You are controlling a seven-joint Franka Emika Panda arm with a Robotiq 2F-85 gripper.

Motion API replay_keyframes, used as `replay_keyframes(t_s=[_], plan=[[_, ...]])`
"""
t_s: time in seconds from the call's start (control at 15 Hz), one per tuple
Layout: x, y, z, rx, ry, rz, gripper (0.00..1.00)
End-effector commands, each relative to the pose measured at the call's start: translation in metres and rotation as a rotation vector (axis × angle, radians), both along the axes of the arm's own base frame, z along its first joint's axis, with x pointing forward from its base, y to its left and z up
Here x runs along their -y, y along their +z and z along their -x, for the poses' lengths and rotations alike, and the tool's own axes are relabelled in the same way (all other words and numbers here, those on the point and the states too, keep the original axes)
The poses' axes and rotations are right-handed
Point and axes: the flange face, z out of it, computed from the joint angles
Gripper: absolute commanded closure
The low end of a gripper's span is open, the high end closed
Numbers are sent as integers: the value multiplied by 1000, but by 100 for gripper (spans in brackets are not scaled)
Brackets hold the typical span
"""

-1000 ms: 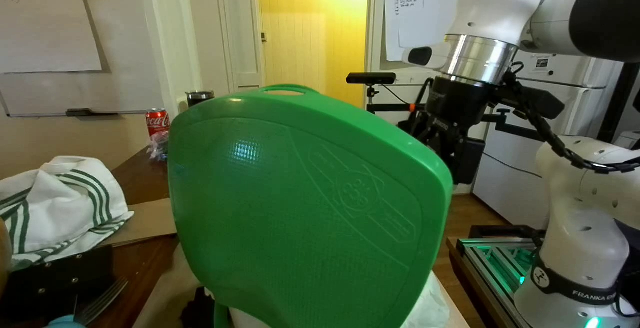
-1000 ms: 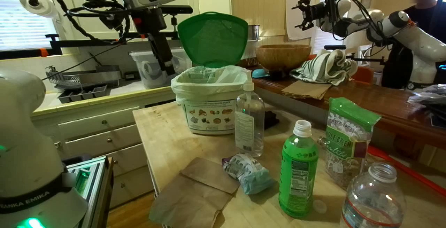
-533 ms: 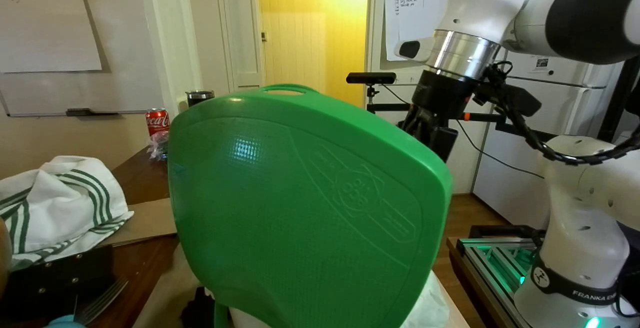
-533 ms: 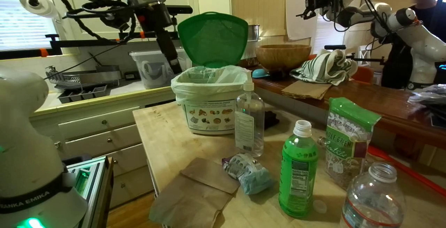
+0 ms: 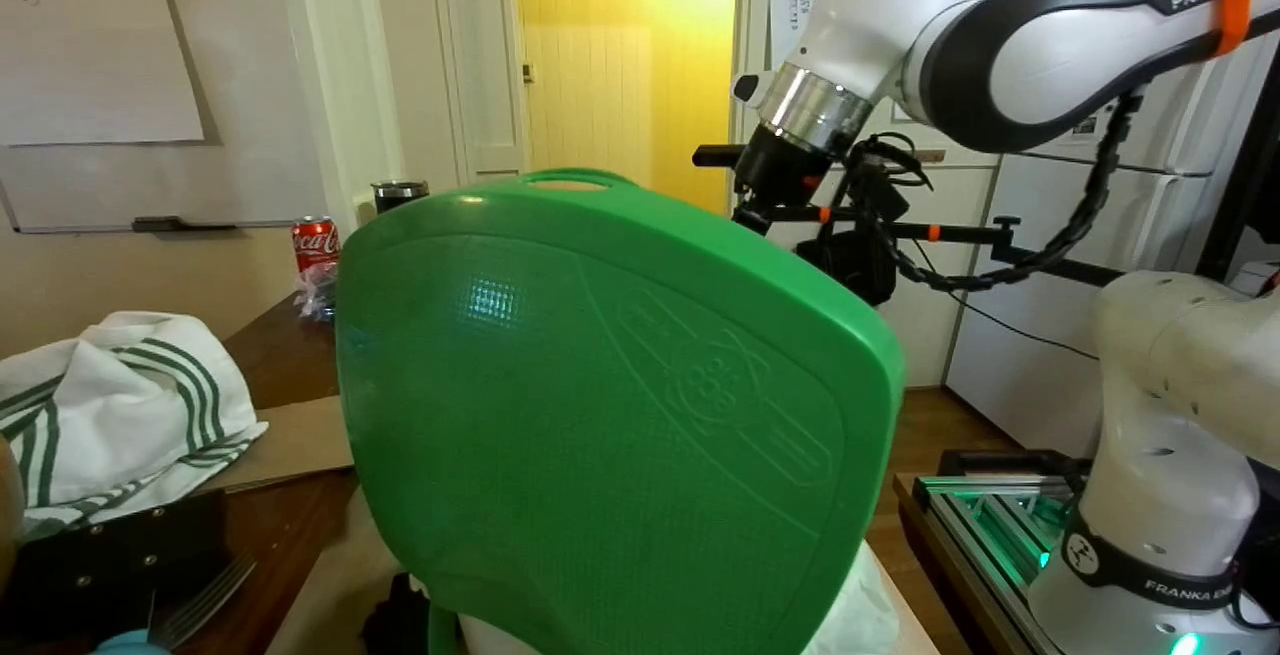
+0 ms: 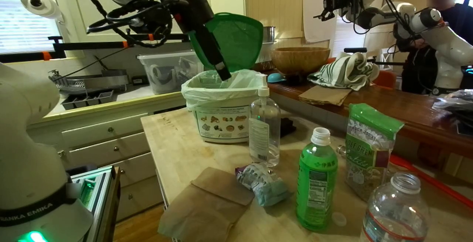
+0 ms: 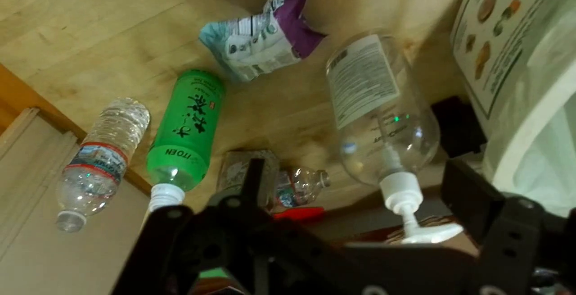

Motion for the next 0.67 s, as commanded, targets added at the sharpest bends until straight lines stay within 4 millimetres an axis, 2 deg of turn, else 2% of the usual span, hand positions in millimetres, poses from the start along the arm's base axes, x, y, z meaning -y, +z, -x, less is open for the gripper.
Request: replay_keyframes(t_s=[0.0,0.2,0.6], plan=[[28,-4,-34,1,-77,17,0],[46,-10,-57,-18,-122,17,0],[70,-29,-103,-62,-177,-6,0]])
